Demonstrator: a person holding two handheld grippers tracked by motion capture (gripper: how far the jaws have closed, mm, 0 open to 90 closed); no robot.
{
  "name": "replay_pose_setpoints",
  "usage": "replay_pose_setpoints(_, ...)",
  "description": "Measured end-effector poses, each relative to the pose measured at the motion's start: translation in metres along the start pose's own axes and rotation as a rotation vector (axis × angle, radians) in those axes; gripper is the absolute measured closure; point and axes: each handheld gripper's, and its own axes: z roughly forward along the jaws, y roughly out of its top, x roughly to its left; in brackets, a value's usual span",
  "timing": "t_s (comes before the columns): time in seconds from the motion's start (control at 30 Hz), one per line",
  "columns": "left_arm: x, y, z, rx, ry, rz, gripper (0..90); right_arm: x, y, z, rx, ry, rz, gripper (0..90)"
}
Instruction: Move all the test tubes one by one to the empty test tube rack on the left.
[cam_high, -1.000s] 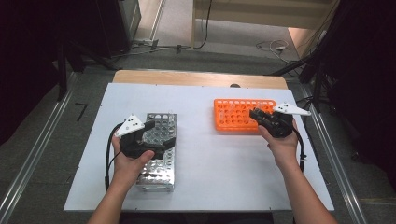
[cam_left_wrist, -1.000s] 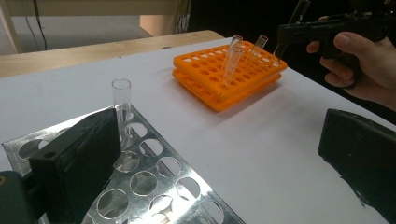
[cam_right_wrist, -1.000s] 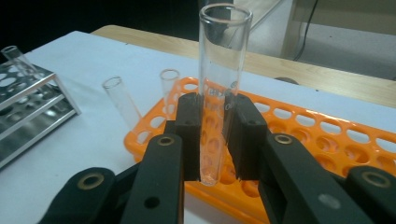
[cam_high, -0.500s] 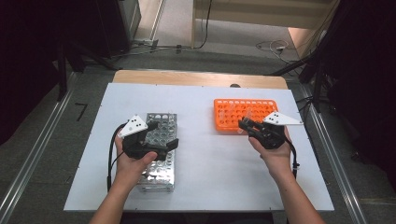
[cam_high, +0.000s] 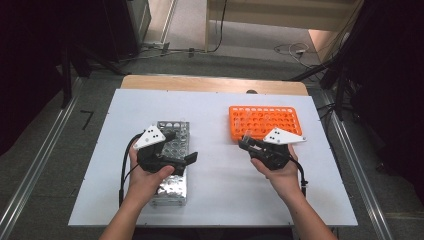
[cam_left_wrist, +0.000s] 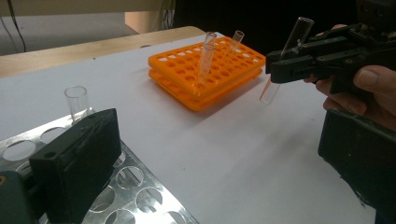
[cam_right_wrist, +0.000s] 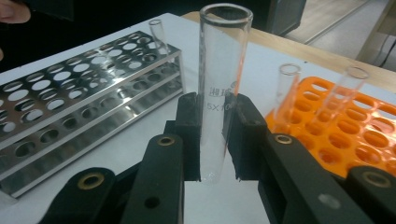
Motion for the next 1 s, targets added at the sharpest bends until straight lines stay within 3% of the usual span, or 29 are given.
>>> replay_pose_setpoints(0.37,-0.012,0.002,0.007,0.010,-0.044,0.001,1.4,0.028,0.001,0.013,0.024,0.067,-0.052,73.6)
replay_pose_setpoints(0.63,-0.023,0.004,0.012,0.025,-0.082,0.008,5.3,0.044,-0.001,0.020,0.045,0.091,-0.102,73.6)
replay_pose_setpoints(1.0,-0.035,0.004,0.020,0.059,-0.039,0.013,16.6,0.058,-0.005,0.029,0.074,0.111,-0.136,73.6)
